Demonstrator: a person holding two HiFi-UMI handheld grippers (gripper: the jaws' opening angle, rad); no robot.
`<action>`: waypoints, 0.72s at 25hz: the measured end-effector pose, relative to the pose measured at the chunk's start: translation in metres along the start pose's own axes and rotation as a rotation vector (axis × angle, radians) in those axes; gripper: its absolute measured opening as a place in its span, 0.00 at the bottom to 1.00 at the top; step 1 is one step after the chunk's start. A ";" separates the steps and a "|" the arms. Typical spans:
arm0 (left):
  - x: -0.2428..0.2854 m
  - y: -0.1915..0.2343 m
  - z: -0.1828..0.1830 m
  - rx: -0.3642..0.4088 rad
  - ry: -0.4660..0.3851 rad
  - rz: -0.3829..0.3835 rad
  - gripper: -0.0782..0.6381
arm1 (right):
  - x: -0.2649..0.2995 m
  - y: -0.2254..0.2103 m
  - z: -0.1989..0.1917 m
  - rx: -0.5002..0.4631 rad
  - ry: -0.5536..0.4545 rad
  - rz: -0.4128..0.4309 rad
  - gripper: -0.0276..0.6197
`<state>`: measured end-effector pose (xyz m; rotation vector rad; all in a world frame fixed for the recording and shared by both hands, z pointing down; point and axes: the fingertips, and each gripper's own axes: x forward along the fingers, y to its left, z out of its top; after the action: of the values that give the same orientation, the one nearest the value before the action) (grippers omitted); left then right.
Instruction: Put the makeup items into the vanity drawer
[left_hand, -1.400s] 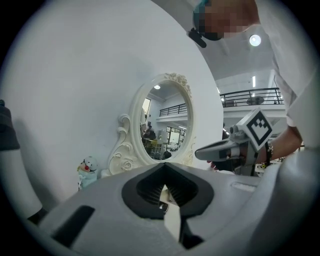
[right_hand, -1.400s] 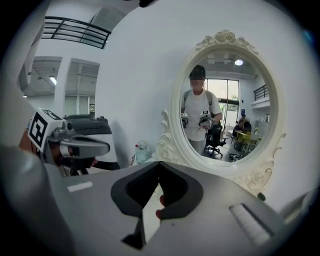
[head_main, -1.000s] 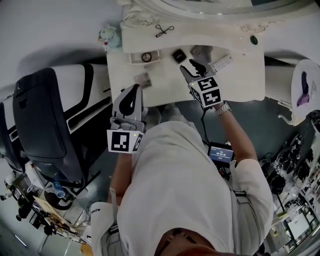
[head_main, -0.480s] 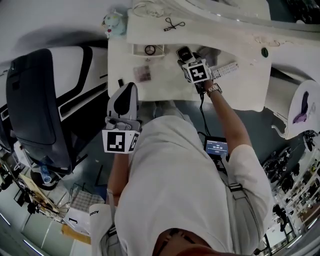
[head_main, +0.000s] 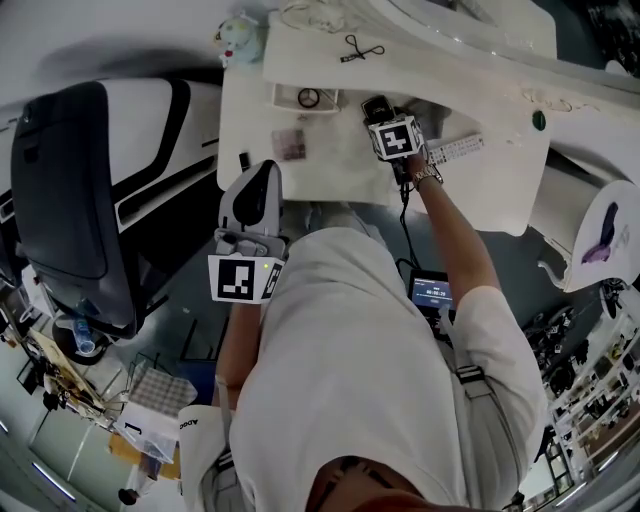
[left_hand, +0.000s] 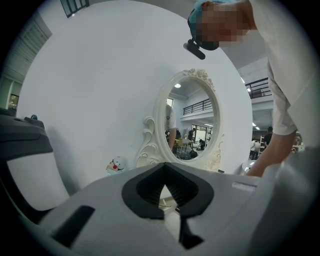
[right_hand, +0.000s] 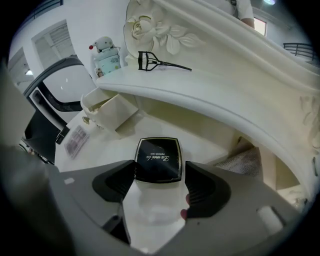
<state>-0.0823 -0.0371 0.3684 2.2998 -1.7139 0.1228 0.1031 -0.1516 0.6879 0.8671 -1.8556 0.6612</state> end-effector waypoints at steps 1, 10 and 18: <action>0.001 0.000 0.000 0.000 0.002 -0.001 0.12 | 0.002 0.000 0.000 0.008 0.003 0.000 0.55; 0.002 0.002 0.001 -0.012 -0.012 -0.032 0.12 | -0.029 0.010 0.003 0.125 -0.018 0.004 0.51; -0.011 0.011 -0.001 -0.038 -0.037 -0.083 0.12 | -0.082 0.066 0.025 0.201 -0.087 0.155 0.51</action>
<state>-0.0959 -0.0293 0.3686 2.3559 -1.6209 0.0309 0.0618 -0.1074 0.5978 0.8983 -1.9728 0.9317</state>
